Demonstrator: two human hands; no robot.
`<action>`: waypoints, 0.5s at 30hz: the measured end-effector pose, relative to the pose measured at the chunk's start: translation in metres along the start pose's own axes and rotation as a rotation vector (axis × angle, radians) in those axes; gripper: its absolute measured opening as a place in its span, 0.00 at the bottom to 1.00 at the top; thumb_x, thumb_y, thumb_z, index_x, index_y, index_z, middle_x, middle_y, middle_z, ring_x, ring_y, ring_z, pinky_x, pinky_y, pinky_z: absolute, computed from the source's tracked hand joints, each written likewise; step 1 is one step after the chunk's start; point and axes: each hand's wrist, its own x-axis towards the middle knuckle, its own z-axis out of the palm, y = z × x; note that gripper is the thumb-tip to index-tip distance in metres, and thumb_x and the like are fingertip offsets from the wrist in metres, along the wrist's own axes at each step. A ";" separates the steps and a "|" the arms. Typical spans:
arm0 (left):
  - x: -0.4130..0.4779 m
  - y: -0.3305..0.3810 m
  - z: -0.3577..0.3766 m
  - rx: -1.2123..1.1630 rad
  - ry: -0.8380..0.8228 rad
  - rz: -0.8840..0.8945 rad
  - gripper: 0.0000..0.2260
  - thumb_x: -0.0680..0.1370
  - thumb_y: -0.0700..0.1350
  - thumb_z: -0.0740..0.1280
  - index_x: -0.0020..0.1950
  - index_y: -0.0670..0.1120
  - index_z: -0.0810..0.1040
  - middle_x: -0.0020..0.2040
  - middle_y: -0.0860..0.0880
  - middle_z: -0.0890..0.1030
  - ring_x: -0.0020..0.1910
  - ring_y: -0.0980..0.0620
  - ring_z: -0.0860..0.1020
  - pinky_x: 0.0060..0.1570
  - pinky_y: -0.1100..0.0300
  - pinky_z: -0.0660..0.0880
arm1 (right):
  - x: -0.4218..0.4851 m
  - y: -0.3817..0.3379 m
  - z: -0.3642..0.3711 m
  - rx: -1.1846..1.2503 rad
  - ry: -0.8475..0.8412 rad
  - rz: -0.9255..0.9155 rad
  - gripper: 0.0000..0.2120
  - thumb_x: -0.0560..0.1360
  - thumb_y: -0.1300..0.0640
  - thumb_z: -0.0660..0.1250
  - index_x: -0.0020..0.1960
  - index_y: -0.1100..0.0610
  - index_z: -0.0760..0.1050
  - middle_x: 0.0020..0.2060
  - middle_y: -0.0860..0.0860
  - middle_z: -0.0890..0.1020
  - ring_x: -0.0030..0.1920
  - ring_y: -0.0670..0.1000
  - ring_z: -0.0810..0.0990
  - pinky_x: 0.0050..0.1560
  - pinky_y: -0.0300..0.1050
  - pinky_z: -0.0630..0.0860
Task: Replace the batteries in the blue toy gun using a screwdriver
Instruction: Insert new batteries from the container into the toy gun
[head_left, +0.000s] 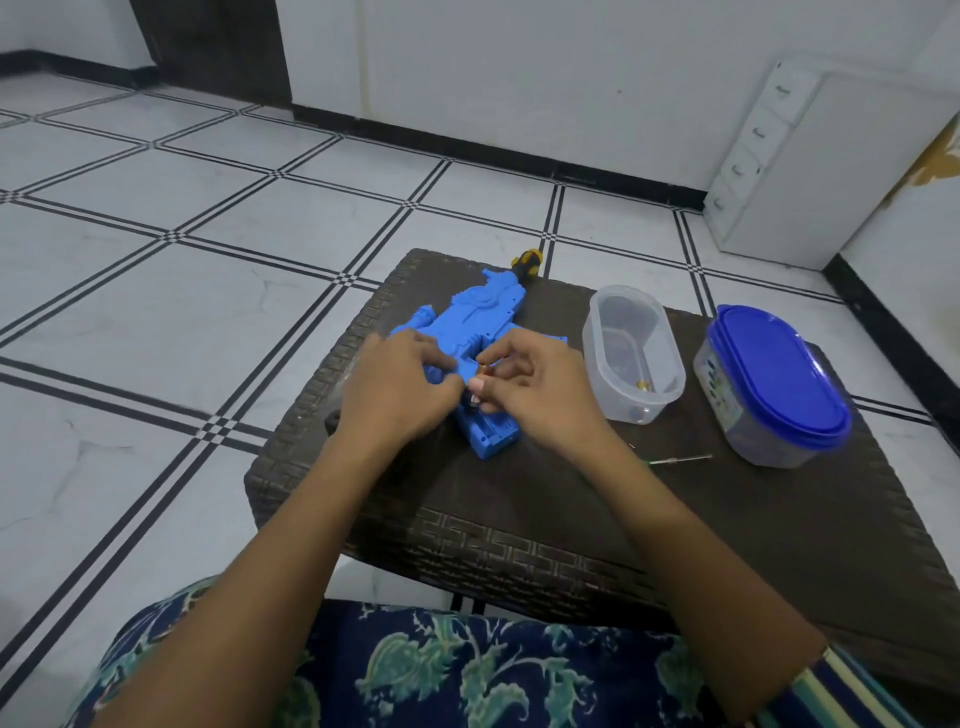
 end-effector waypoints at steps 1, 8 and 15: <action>0.001 -0.002 0.002 0.008 -0.003 -0.005 0.18 0.64 0.54 0.61 0.48 0.52 0.85 0.59 0.50 0.80 0.63 0.51 0.73 0.64 0.56 0.63 | 0.002 0.002 0.002 -0.056 0.001 -0.027 0.07 0.72 0.67 0.74 0.46 0.62 0.77 0.33 0.55 0.82 0.33 0.48 0.83 0.40 0.45 0.84; 0.004 -0.005 0.007 0.045 0.024 0.001 0.12 0.73 0.49 0.64 0.46 0.49 0.86 0.60 0.49 0.80 0.62 0.50 0.73 0.61 0.58 0.61 | 0.001 0.007 0.000 -0.249 -0.072 -0.089 0.04 0.73 0.65 0.73 0.47 0.61 0.81 0.38 0.57 0.85 0.37 0.51 0.85 0.41 0.41 0.82; 0.005 -0.008 0.004 0.038 -0.039 0.014 0.10 0.74 0.43 0.67 0.54 0.48 0.84 0.64 0.45 0.77 0.64 0.47 0.73 0.65 0.56 0.66 | -0.011 -0.012 0.008 -1.045 -0.279 -0.195 0.19 0.76 0.39 0.62 0.54 0.50 0.81 0.57 0.53 0.67 0.61 0.55 0.61 0.56 0.52 0.69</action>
